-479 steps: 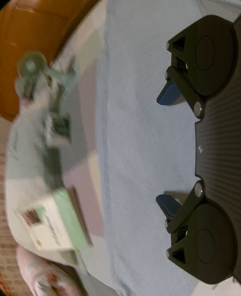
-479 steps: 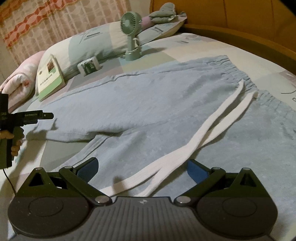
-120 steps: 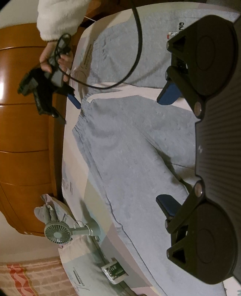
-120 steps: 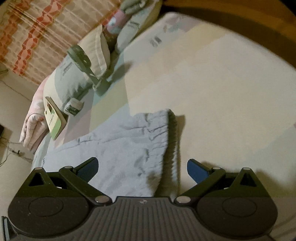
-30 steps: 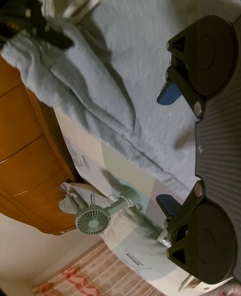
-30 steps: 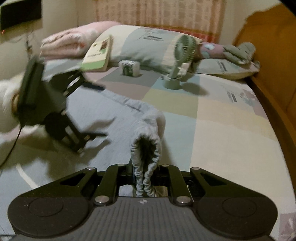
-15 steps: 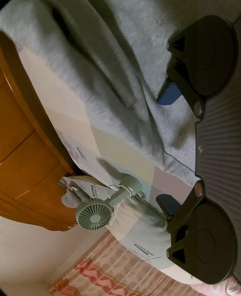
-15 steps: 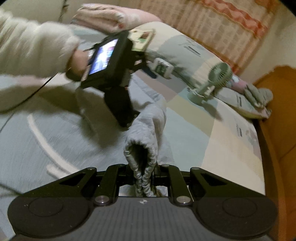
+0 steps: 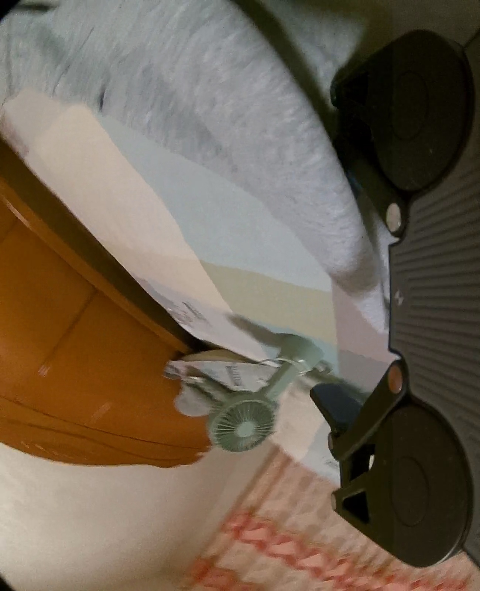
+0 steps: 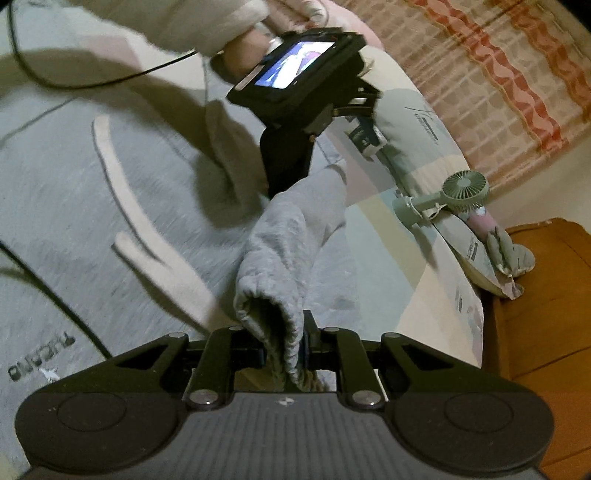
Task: Fold clothes
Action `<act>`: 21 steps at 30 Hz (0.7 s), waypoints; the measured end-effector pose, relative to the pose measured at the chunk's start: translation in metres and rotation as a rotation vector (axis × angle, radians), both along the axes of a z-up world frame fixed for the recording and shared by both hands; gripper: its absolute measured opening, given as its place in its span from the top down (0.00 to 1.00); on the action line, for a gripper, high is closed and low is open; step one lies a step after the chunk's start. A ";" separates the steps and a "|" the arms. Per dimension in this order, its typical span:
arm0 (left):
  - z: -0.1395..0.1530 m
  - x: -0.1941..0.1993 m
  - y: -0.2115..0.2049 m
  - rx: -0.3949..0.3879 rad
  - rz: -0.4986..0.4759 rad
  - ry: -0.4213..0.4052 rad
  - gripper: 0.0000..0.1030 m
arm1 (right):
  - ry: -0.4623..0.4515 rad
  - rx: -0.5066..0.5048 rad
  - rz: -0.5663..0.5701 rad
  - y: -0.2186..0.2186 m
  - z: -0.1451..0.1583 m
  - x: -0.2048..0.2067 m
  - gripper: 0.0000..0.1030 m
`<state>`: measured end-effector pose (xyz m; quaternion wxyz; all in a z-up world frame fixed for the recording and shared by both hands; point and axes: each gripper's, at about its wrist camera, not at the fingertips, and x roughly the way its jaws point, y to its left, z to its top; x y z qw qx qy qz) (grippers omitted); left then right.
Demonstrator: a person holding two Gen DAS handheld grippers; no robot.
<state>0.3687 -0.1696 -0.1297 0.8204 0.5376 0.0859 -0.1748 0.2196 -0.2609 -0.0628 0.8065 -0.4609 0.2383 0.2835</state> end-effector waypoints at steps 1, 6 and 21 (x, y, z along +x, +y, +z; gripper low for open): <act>-0.001 -0.002 -0.001 0.027 -0.022 -0.023 0.07 | -0.003 -0.004 0.000 0.000 -0.001 -0.001 0.81; -0.013 -0.007 -0.003 0.172 -0.123 -0.088 0.23 | -0.001 0.005 -0.008 -0.001 -0.002 -0.001 0.81; -0.005 -0.011 -0.015 0.230 -0.132 0.100 0.95 | 0.036 0.160 -0.102 -0.020 0.010 0.003 0.82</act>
